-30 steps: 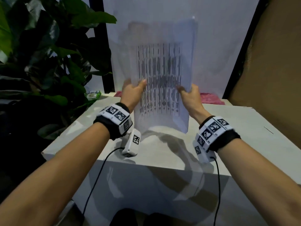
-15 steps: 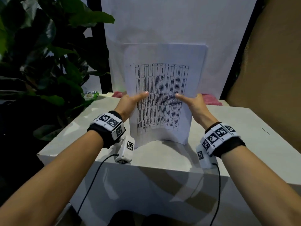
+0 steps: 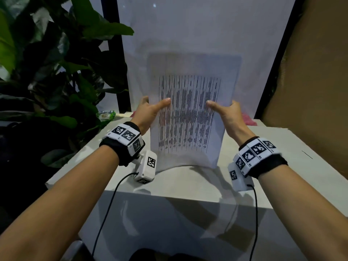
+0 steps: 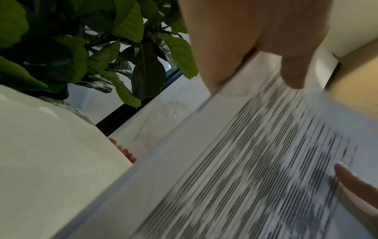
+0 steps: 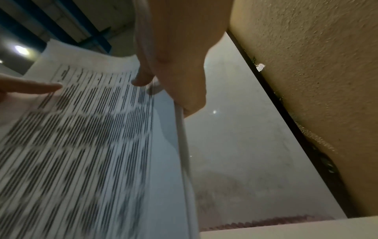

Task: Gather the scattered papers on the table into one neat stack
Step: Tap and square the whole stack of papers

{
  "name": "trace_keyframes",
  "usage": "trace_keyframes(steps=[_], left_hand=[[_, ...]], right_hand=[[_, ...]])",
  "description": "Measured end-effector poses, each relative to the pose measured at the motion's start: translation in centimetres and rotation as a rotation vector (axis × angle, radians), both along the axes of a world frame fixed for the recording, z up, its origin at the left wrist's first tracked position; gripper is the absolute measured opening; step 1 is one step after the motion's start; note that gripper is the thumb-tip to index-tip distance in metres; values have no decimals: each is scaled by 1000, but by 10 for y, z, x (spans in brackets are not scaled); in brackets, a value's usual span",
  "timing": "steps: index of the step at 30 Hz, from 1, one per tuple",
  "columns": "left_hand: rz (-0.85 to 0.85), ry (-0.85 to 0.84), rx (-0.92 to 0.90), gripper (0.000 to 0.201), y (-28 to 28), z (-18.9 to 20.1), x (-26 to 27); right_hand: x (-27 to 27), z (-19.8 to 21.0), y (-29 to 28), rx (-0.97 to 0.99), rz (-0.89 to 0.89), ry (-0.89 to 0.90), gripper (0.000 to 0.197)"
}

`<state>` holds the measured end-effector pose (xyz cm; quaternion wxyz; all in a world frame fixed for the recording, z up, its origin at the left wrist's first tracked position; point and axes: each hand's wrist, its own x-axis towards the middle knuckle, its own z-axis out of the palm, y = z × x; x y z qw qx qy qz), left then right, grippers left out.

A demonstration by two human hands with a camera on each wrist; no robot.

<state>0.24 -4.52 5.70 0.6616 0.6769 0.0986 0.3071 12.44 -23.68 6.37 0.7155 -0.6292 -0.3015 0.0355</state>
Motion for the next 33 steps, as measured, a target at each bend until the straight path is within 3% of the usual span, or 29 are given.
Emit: trace_keyframes(steps=[2,5,7,8,9,11,12,14,16,20,23,25,27,29,33], left_hand=[[24,-28,3,125,-6,7,-4],[77,-44,49,107,-2,13,-4],[94,-18,60,119,2,12,-1],[89,-10,68,117,-1,14,-2],[83,-9,71,98,-7,18,-6],[52,-5,116,40,-18,24,-8],[35,1,173,24,-21,25,-7],[20,-27,269,27,-31,27,-9],[5,-44,318,27,-35,29,-8],[-62,20,376,21,-32,29,-11],[-76,170,416,3,-19,12,-21],[-64,235,427,3,-9,-5,-28],[-31,234,410,17,1,-18,-33],[11,184,264,24,9,-24,-35],[71,42,-83,12,17,-25,-32]], right_hand=[[4,6,-3,6,18,0,55],[6,27,-5,30,-37,-85,87],[7,52,-5,-56,-256,-275,97],[4,68,-4,-156,-388,-428,99],[-2,83,-3,-280,-481,-601,99],[-19,112,3,-599,-490,-908,92],[-26,124,9,-762,-401,-991,84],[-38,139,20,-1029,-185,-1010,61],[-44,142,27,-1165,-99,-967,43],[-37,144,17,-1078,-171,-957,36],[-10,143,-14,-855,-249,-874,27],[15,134,-36,-691,-218,-793,31],[33,117,-52,-571,-210,-657,28],[47,97,-62,-468,-211,-492,20],[57,61,-72,-253,-178,-275,18]])
